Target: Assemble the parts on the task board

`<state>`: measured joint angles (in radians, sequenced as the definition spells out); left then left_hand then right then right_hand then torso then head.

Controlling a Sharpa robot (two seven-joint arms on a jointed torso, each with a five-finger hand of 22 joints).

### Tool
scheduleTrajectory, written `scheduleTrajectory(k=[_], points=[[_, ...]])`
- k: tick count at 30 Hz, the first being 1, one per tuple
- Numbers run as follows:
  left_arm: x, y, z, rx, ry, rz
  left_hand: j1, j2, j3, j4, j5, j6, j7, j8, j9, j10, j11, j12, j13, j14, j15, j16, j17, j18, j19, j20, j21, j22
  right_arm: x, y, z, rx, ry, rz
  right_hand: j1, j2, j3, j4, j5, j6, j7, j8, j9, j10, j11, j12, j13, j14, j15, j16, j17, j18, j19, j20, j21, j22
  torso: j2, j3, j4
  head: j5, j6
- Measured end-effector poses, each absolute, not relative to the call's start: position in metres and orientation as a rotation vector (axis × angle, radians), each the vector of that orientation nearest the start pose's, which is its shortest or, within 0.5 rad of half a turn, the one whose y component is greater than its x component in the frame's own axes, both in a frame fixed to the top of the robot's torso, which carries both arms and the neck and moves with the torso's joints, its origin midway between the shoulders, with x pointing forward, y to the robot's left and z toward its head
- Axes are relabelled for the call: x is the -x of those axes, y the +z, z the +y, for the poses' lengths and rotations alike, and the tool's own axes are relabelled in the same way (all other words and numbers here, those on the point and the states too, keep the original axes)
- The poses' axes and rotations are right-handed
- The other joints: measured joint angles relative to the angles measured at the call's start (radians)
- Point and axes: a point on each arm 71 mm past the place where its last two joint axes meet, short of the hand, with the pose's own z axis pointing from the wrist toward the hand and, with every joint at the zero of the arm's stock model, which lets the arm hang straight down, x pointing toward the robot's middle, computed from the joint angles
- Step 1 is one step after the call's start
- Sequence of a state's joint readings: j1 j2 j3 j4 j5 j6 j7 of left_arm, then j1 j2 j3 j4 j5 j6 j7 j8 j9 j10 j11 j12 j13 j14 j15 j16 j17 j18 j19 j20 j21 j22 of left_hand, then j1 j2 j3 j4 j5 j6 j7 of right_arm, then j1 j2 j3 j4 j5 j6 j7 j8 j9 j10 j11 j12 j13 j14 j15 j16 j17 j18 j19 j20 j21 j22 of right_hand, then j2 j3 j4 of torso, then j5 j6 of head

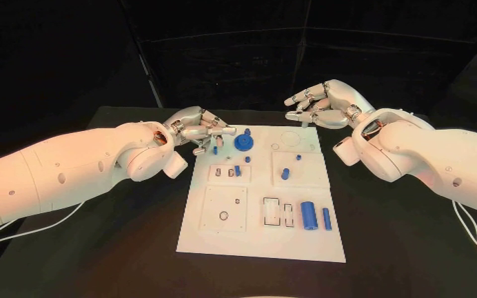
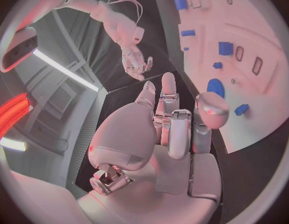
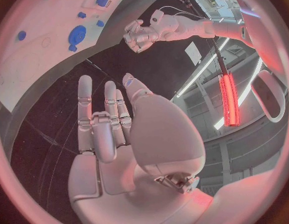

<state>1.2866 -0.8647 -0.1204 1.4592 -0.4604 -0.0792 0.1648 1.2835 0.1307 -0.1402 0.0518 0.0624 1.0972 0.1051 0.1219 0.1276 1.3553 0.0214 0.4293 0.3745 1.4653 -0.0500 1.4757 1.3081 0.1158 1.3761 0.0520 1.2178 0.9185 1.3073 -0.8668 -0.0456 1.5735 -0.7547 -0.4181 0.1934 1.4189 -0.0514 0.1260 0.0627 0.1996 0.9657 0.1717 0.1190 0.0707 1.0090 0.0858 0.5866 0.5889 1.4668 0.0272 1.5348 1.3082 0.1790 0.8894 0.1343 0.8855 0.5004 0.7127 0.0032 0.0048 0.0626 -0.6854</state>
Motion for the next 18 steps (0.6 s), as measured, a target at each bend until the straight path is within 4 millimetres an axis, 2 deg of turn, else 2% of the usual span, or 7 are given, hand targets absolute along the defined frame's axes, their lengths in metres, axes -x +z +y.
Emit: scheduleTrajectory(k=[2, 5, 8, 10, 12, 15, 18], points=[[-0.494, -0.181, 0.218, 0.552, -1.254, 1.914, 0.002, 0.002, 0.003, -0.002, 0.000, 0.000, 0.000, 0.000, 0.005, -0.015, 0.000, 0.017, 0.026, 0.000, 0.000, 0.003, 0.000, 0.000, 0.002, 0.002, 0.031, 0.044, -0.498, -0.121, -0.205, -0.384, 1.177, 1.487, 0.015, -0.008, 0.033, 0.011, 0.000, 0.022, -0.001, 0.000, -0.001, 0.051, 0.011, -0.150, -0.139, -0.029, 0.008, -0.084, 0.000, 0.000, -0.018, 0.007, -0.085, -0.053, -0.003, 0.0017, 0.0008, 0.000, -0.003], [-0.492, -0.184, 0.212, 0.484, -1.133, 2.014, 0.010, 0.015, 0.009, -0.004, 0.000, -0.008, 0.008, 0.000, 0.012, -0.048, 0.003, 0.026, 0.054, 0.000, 0.000, -0.004, 0.000, 0.000, 0.006, 0.005, 0.043, 0.045, -0.508, -0.121, -0.214, -0.449, 1.188, 1.475, 0.025, -0.019, 0.069, 0.027, 0.000, 0.039, 0.000, -0.013, -0.001, 0.104, 0.020, -0.303, -0.287, -0.112, 0.012, -0.220, 0.000, 0.000, -0.014, 0.011, -0.172, -0.109, -0.009, 0.0039, 0.0027, -0.001, -0.008], [-0.490, -0.188, 0.206, 0.456, -1.010, 2.103, 0.000, 0.025, 0.009, 0.002, 0.000, -0.041, 0.019, -0.011, 0.012, -0.113, 0.017, 0.020, 0.064, 0.002, 0.006, -0.085, -0.019, 0.000, -0.030, 0.011, -0.024, -0.086, -0.515, -0.122, -0.219, -0.488, 1.199, 1.466, 0.027, -0.042, 0.100, 0.039, 0.000, 0.042, 0.004, -0.035, -0.003, 0.143, 0.028, -0.410, -0.401, -0.200, 0.021, -0.391, -0.032, 0.000, -0.001, 0.023, -0.265, -0.172, -0.014, 0.0059, 0.0037, -0.001, -0.011], [-0.489, -0.191, 0.203, 0.448, -0.931, 2.151, 0.000, 0.025, 0.009, 0.002, 0.000, -0.048, 0.026, -0.012, 0.014, -0.135, 0.023, 0.016, 0.069, 0.000, 0.011, -0.115, -0.043, 0.000, -0.040, 0.015, -0.048, -0.128, -0.518, -0.123, -0.222, -0.503, 1.206, 1.461, 0.027, -0.047, 0.110, 0.043, 0.000, 0.039, 0.007, -0.044, -0.002, 0.147, 0.032, -0.442, -0.437, -0.256, 0.027, -0.489, -0.073, 0.000, 0.002, 0.026, -0.313, -0.203, -0.018, 0.0067, 0.0037, -0.001, -0.012], [-0.490, -0.193, 0.201, 0.447, -0.872, 2.180, 0.000, 0.025, 0.009, 0.002, 0.000, -0.049, 0.027, -0.012, 0.017, -0.141, 0.027, 0.016, 0.072, 0.000, 0.011, -0.116, -0.038, 0.000, -0.030, 0.018, -0.030, -0.088, -0.521, -0.123, -0.223, -0.511, 1.210, 1.456, 0.028, -0.054, 0.116, 0.043, 0.000, 0.031, 0.015, -0.050, -0.003, 0.147, 0.033, -0.468, -0.468, -0.316, 0.035, -0.598, -0.114, 0.000, 0.003, 0.038, -0.366, -0.239, -0.020, 0.0073, 0.0038, -0.001, -0.014], [-0.493, -0.194, 0.198, 0.450, -0.787, 2.209, -0.006, 0.023, 0.005, 0.007, 0.000, -0.049, 0.027, 0.004, 0.024, -0.140, 0.026, 0.038, 0.087, 0.000, 0.011, -0.073, -0.002, 0.000, 0.006, 0.019, 0.030, 0.022, -0.525, -0.123, -0.223, -0.517, 1.220, 1.449, 0.028, -0.063, 0.127, 0.045, -0.004, 0.026, 0.020, -0.050, -0.003, 0.159, 0.044, -0.498, -0.518, -0.394, 0.042, -0.786, -0.161, 0.000, 0.027, 0.056, -0.464, -0.307, -0.023, 0.0087, 0.0040, 0.001, -0.017], [-0.495, -0.195, 0.195, 0.443, -0.716, 2.231, -0.049, 0.018, -0.016, 0.028, 0.000, -0.001, -0.008, 0.060, 0.056, -0.093, -0.001, 0.117, 0.135, 0.001, 0.004, 0.031, 0.000, 0.000, 0.027, 0.009, 0.068, 0.086, -0.527, -0.123, -0.223, -0.520, 1.226, 1.442, 0.027, -0.066, 0.132, 0.040, -0.004, 0.026, 0.020, -0.050, -0.003, 0.161, 0.046, -0.514, -0.527, -0.412, 0.046, -0.889, -0.168, 0.000, 0.063, 0.056, -0.513, -0.343, -0.026, 0.0102, 0.0040, 0.004, -0.020]])
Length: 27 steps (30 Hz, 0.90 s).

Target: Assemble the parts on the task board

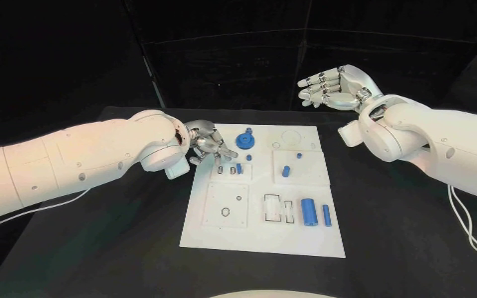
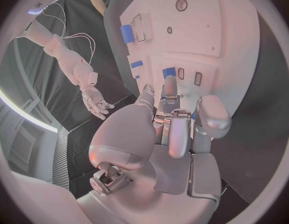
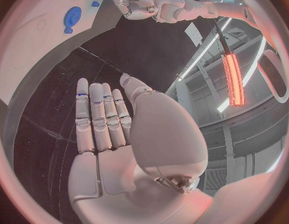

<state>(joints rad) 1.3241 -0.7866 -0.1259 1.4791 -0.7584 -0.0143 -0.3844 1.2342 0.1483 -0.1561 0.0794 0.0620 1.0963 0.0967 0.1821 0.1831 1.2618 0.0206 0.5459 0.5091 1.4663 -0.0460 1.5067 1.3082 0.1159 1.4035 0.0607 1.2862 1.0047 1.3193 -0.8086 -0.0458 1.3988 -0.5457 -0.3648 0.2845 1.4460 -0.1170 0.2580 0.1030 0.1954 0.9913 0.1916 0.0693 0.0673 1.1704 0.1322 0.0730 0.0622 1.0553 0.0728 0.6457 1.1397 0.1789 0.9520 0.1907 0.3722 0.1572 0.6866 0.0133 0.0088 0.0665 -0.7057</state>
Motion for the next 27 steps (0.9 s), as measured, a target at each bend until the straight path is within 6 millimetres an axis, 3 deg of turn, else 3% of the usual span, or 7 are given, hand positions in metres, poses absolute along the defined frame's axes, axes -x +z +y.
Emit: scheduleTrajectory(k=[2, 7, 11, 13, 18, 27], points=[[-0.496, -0.196, 0.193, 0.434, -0.678, 2.245, -0.027, -0.005, -0.015, 0.015, 0.000, 0.019, -0.013, 0.043, 0.030, 0.015, -0.015, 0.068, 0.049, -0.001, -0.012, 0.037, 0.000, -0.016, 0.010, -0.010, 0.019, 0.034, -0.529, -0.123, -0.223, -0.522, 1.228, 1.438, 0.000, 0.000, 0.000, 0.000, 0.000, -0.001, 0.001, 0.000, 0.000, 0.000, 0.000, -0.001, 0.000, -0.012, 0.002, -0.056, -0.006, 0.000, 0.013, 0.000, -0.018, -0.013, -0.001, 0.0005, 0.0000, 0.002, -0.001], [-0.499, -0.199, 0.186, 0.411, -0.598, 2.273, -0.066, 0.001, -0.051, 0.051, 0.000, -0.049, -0.028, 0.164, 0.138, 0.028, -0.023, 0.404, 0.359, 0.000, -0.017, 0.061, 0.000, -0.016, 0.019, -0.019, 0.053, 0.092, -0.532, -0.123, -0.224, -0.526, 1.231, 1.427, 0.000, 0.000, 0.000, 0.000, 0.000, -0.009, 0.009, 0.000, 0.000, 0.000, 0.000, -0.001, 0.000, -0.020, 0.002, -0.134, -0.014, 0.000, 0.030, -0.001, -0.044, -0.032, -0.002, 0.0010, 0.0000, 0.005, -0.001], [-0.502, -0.200, 0.181, 0.391, -0.561, 2.284, -0.089, -0.001, -0.073, 0.073, 0.000, -0.068, -0.031, 0.217, 0.185, 0.047, -0.030, 0.512, 0.465, -0.002, -0.019, 0.061, 0.000, -0.016, 0.025, -0.025, 0.068, 0.122, -0.533, -0.123, -0.223, -0.526, 1.232, 1.423, -0.004, -0.004, 0.000, 0.000, 0.000, -0.010, 0.010, 0.000, 0.000, -0.003, 0.003, -0.001, 0.000, -0.015, 0.006, -0.174, -0.017, 0.000, 0.037, 0.002, -0.063, -0.044, -0.002, 0.0010, -0.0002, 0.006, -0.002], [-0.503, -0.201, 0.177, 0.376, -0.542, 2.293, -0.096, -0.002, -0.083, 0.083, 0.000, -0.075, -0.034, 0.237, 0.203, 0.048, -0.032, 0.537, 0.490, -0.001, -0.022, 0.061, 0.000, -0.032, 0.028, -0.028, 0.072, 0.133, -0.534, -0.123, -0.223, -0.526, 1.234, 1.421, -0.005, -0.005, 0.000, 0.000, 0.000, -0.013, 0.012, 0.000, 0.000, -0.006, 0.006, -0.001, 0.000, -0.014, 0.008, -0.193, -0.020, 0.000, 0.042, 0.004, -0.069, -0.049, -0.002, 0.0010, -0.0007, 0.006, -0.003], [-0.504, -0.204, 0.170, 0.338, -0.498, 2.319, -0.115, -0.010, -0.105, 0.105, -0.007, -0.097, -0.035, 0.273, 0.240, 0.048, -0.032, 0.558, 0.512, 0.001, -0.024, 0.061, 0.000, -0.032, 0.028, -0.028, 0.079, 0.146, -0.535, -0.124, -0.221, -0.526, 1.236, 1.419, -0.005, -0.005, -0.004, -0.004, 0.000, -0.016, 0.016, 0.000, 0.000, -0.009, 0.009, -0.001, 0.000, -0.004, 0.009, -0.243, -0.034, 0.000, 0.050, 0.004, -0.090, -0.062, -0.001, 0.0010, -0.0009, 0.005, -0.004], [-0.507, -0.205, 0.162, 0.301, -0.453, 2.341, -0.119, -0.014, -0.114, 0.108, -0.007, -0.107, -0.034, 0.283, 0.255, 0.048, -0.032, 0.563, 0.512, 0.001, -0.024, 0.061, 0.000, -0.032, 0.031, -0.031, 0.079, 0.148, -0.536, -0.124, -0.220, -0.527, 1.237, 1.419, -0.005, -0.005, -0.018, -0.018, 0.000, -0.029, 0.029, 0.000, 0.000, -0.026, 0.018, -0.001, 0.000, 0.014, 0.016, -0.344, -0.082, 0.000, 0.064, 0.011, -0.126, -0.084, 0.000, -0.0003, -0.0020, 0.000, -0.008]])
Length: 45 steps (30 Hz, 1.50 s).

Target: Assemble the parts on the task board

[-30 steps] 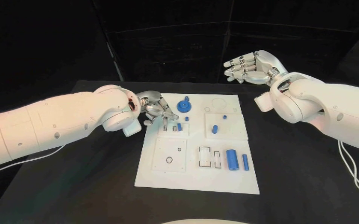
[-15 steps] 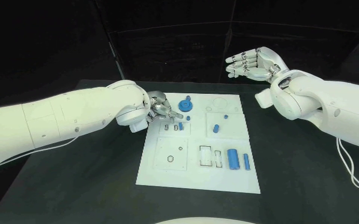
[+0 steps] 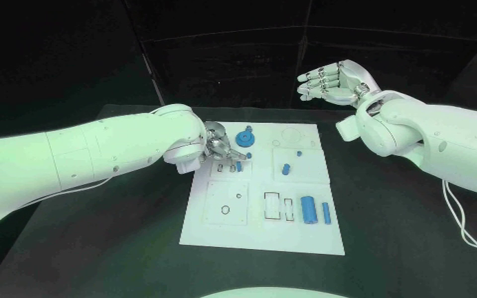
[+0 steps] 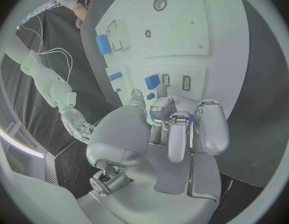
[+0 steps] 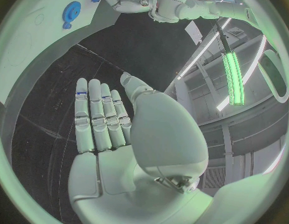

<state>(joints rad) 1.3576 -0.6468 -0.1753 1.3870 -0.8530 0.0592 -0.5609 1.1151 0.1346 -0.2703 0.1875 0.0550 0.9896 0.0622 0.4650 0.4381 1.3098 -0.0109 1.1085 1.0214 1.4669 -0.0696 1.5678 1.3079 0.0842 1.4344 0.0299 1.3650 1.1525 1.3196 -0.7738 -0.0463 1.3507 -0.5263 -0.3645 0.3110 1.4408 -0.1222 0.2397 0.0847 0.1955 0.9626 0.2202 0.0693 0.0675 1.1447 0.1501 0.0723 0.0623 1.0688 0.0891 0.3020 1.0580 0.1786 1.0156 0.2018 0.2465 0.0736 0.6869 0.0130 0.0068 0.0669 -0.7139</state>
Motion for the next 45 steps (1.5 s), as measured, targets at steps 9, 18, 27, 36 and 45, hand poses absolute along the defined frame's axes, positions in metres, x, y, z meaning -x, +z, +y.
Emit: scheduleTrajectory(k=[9, 18, 27, 36, 45], points=[[-0.509, -0.206, 0.158, 0.282, -0.436, 2.356, 0.000, 0.000, -0.003, -0.003, 0.000, -0.007, 0.000, 0.002, 0.006, 0.000, 0.000, 0.000, 0.001, 0.000, 0.000, 0.000, 0.000, 0.000, 0.000, 0.000, 0.000, 0.002, -0.537, -0.124, -0.217, -0.527, 1.240, 1.421, -0.007, 0.007, -0.019, -0.009, 0.005, -0.006, 0.001, 0.000, 0.000, -0.009, 0.002, 0.000, 0.000, 0.022, 0.003, -0.085, -0.066, 0.000, 0.012, 0.004, -0.027, -0.005, 0.000, -0.0012, 0.0017, -0.002, -0.006], [-0.510, -0.206, 0.153, 0.267, -0.434, 2.365, 0.000, 0.000, -0.003, -0.003, 0.000, -0.011, -0.003, 0.009, 0.013, 0.000, 0.000, 0.000, 0.001, 0.000, 0.000, 0.000, 0.000, 0.000, 0.000, 0.000, 0.000, 0.003, -0.537, -0.124, -0.215, -0.526, 1.243, 1.423, -0.011, 0.011, -0.035, -0.015, 0.008, -0.010, 0.004, 0.000, 0.000, -0.016, 0.002, 0.004, 0.000, 0.038, 0.005, -0.151, -0.141, 0.000, 0.020, 0.005, -0.049, -0.005, 0.000, -0.0012, 0.0017, -0.001, -0.012], [-0.512, -0.207, 0.149, 0.254, -0.432, 2.372, 0.008, 0.008, -0.006, -0.006, 0.000, -0.014, 0.000, 0.021, 0.023, 0.000, 0.000, 0.004, 0.004, 0.000, 0.000, 0.000, 0.000, 0.000, 0.000, 0.000, 0.004, 0.007, -0.538, -0.125, -0.213, -0.526, 1.245, 1.424, -0.021, 0.022, -0.053, -0.010, 0.017, -0.016, 0.005, 0.000, 0.000, -0.029, 0.014, 0.004, 0.000, -0.026, 0.021, -0.231, -0.309, 0.000, 0.031, 0.017, -0.072, -0.005, 0.000, -0.0006, 0.0019, -0.004, -0.016], [-0.512, -0.207, 0.145, 0.241, -0.432, 2.382, 0.019, 0.011, -0.003, -0.014, 0.000, -0.021, 0.000, 0.027, 0.031, 0.000, 0.000, 0.005, 0.005, 0.000, 0.000, 0.000, 0.000, 0.000, 0.000, 0.000, 0.004, 0.009, -0.538, -0.125, -0.213, -0.526, 1.243, 1.424, -0.012, 0.031, -0.076, -0.012, 0.017, -0.016, 0.005, 0.000, 0.000, -0.030, 0.016, 0.010, 0.000, -0.017, 0.032, -0.238, -0.630, 0.000, 0.046, 0.024, -0.100, -0.005, 0.000, -0.0006, 0.0023, -0.007, -0.019], [-0.513, -0.208, 0.144, 0.231, -0.428, 2.391, 0.032, 0.015, 0.002, -0.024, 0.000, -0.025, -0.004, 0.035, 0.041, 0.000, 0.000, 0.009, 0.009, 0.000, 0.000, 0.000, 0.000, 0.000, 0.000, 0.000, 0.004, 0.011, -0.538, -0.125, -0.213, -0.526, 1.244, 1.423, -0.016, 0.035, -0.077, -0.014, 0.021, -0.016, 0.005, 0.000, 0.000, -0.030, 0.016, 0.010, 0.000, -0.007, 0.036, -0.238, -0.707, 0.000, 0.048, 0.023, -0.101, -0.005, 0.000, -0.0002, 0.0023, -0.008, -0.021]])
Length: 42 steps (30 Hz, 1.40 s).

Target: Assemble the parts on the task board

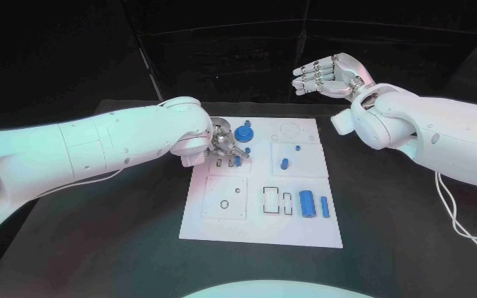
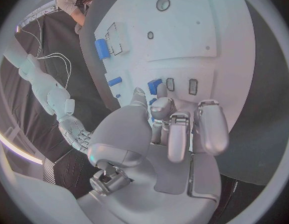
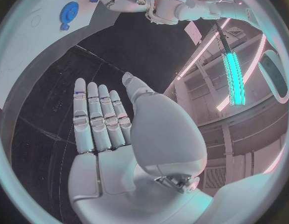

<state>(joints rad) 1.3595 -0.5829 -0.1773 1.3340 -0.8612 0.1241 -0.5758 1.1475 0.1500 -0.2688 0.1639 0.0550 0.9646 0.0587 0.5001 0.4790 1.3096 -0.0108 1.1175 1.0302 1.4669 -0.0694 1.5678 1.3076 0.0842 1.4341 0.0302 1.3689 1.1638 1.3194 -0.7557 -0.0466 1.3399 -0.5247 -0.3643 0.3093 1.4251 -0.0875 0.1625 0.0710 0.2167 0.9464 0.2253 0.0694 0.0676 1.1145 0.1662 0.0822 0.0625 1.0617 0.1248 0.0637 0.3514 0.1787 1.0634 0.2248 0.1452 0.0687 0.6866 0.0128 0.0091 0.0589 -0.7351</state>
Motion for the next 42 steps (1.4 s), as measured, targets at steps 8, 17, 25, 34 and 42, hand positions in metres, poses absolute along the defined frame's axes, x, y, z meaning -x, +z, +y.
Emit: scheduleTrajectory(k=[8, 17, 25, 34, 42], points=[[-0.5130, -0.2083, 0.1421, 0.221, -0.427, 2.400, 0.021, 0.004, 0.011, -0.017, 0.000, -0.004, 0.004, 0.011, 0.011, -0.002, -0.002, 0.000, 0.000, 0.000, 0.000, 0.000, 0.000, 0.000, 0.000, 0.000, 0.000, 0.000, -0.5379, -0.1246, -0.2136, -0.526, 1.243, 1.422, 0.000, 0.000, 0.000, 0.000, 0.000, 0.000, 0.000, 0.000, 0.000, 0.000, 0.000, 0.000, 0.000, 0.002, -0.002, 0.000, -0.007, 0.000, 0.000, 0.000, -0.003, 0.000, 0.000, -0.0004, 0.0000, -0.001, -0.004], [-0.5139, -0.2089, 0.1409, 0.213, -0.424, 2.408, 0.052, 0.026, 0.043, -0.048, 0.000, -0.014, 0.000, 0.021, 0.025, -0.004, -0.004, 0.006, 0.002, 0.000, 0.000, 0.000, 0.000, 0.000, 0.001, -0.001, 0.005, 0.008, -0.5379, -0.1247, -0.2128, -0.525, 1.245, 1.423, 0.000, 0.000, 0.000, 0.000, 0.000, 0.000, 0.000, 0.000, 0.000, 0.000, 0.000, 0.000, 0.000, 0.004, -0.004, 0.000, -0.019, 0.000, 0.000, 0.000, -0.006, 0.000, 0.000, -0.0011, 0.0000, -0.005, -0.008], [-0.5141, -0.2093, 0.1396, 0.205, -0.422, 2.415, 0.070, 0.028, 0.062, -0.068, 0.000, -0.018, -0.004, 0.025, 0.033, -0.004, -0.004, 0.006, 0.005, -0.004, -0.004, 0.000, 0.000, 0.000, 0.007, 0.000, 0.010, 0.018, -0.5379, -0.1248, -0.2126, -0.525, 1.246, 1.425, -0.003, 0.003, -0.003, 0.003, 0.000, 0.000, 0.000, 0.000, 0.000, 0.000, 0.000, 0.000, 0.000, 0.003, -0.004, 0.000, -0.030, 0.000, 0.000, 0.000, -0.006, 0.000, 0.000, -0.0007, 0.0001, -0.007, -0.010], [-0.5139, -0.2095, 0.1383, 0.198, -0.422, 2.421, 0.105, 0.028, 0.100, -0.106, 0.000, -0.027, -0.005, 0.031, 0.039, -0.007, -0.007, 0.006, 0.005, 0.000, -0.007, 0.000, 0.000, 0.000, 0.007, 0.000, 0.010, 0.020, -0.5378, -0.1251, -0.2107, -0.524, 1.251, 1.432, -0.004, 0.004, -0.006, 0.000, 0.004, -0.004, 0.004, 0.000, 0.000, 0.000, 0.000, -0.001, 0.000, 0.003, -0.004, 0.000, -0.041, 0.000, 0.000, 0.000, -0.006, 0.000, 0.000, -0.0006, 0.0007, -0.007, -0.012], [-0.5143, -0.2081, 0.1380, 0.195, -0.423, 2.420, 0.144, 0.037, 0.175, -0.149, -0.002, -0.038, -0.009, 0.023, 0.040, -0.011, -0.010, 0.006, 0.001, -0.002, -0.013, 0.000, 0.000, 0.000, 0.010, -0.003, 0.010, 0.020, -0.5380, -0.1254, -0.2093, -0.523, 1.254, 1.437, -0.009, 0.009, -0.010, 0.004, 0.004, -0.004, 0.004, 0.000, 0.000, 0.000, 0.000, -0.001, 0.000, 0.003, -0.003, 0.000, -0.046, 0.000, 0.000, 0.000, -0.006, 0.000, 0.000, -0.0007, 0.0013, -0.005, -0.013]])
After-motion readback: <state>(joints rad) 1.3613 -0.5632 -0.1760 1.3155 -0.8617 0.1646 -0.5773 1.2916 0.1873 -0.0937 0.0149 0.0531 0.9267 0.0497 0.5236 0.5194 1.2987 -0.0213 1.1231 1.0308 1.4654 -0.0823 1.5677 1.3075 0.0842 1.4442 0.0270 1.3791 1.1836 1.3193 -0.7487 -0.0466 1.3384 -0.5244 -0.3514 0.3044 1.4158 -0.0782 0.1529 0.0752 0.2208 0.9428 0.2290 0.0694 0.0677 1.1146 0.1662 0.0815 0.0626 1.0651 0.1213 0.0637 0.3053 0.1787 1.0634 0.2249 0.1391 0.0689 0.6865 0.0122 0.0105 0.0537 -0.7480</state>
